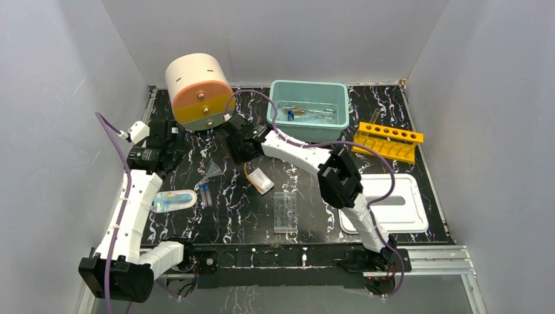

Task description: Organize the chemistry lab equipment

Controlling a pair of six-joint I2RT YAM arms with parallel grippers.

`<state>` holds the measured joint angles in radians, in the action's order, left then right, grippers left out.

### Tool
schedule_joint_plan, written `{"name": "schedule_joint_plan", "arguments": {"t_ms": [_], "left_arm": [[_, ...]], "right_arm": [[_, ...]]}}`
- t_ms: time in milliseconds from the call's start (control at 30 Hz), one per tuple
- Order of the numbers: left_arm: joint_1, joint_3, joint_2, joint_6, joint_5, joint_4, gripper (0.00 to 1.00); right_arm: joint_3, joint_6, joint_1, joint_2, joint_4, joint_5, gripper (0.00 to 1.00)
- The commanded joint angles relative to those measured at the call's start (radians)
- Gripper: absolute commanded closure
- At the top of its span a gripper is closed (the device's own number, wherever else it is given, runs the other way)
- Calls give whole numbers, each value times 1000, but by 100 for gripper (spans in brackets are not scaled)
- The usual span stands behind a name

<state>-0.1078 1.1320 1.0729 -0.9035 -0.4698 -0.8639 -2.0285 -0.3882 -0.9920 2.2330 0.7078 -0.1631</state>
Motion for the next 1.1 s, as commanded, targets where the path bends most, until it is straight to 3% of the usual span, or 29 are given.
{"name": "schedule_joint_plan", "arguments": {"t_ms": [0, 267, 500, 700, 933, 1067], "left_arm": [[3, 27, -33, -27, -125, -70, 2], [-8, 10, -38, 41, -75, -5, 2], [-13, 3, -23, 55, -53, 21, 2], [-13, -2, -11, 63, -33, 36, 2], [-15, -5, 5, 88, 26, 74, 2], [-15, 0, 4, 94, 25, 78, 2]], "right_arm": [[-186, -114, -2, 89, 120, -121, 44], [-568, -172, 0, 352, 334, -249, 41], [-510, -212, 6, 350, 324, -317, 41], [-373, -192, 31, 315, 205, -176, 41], [-430, -216, 55, 358, 240, -179, 50], [-534, -213, 59, 432, 318, -220, 70]]}}
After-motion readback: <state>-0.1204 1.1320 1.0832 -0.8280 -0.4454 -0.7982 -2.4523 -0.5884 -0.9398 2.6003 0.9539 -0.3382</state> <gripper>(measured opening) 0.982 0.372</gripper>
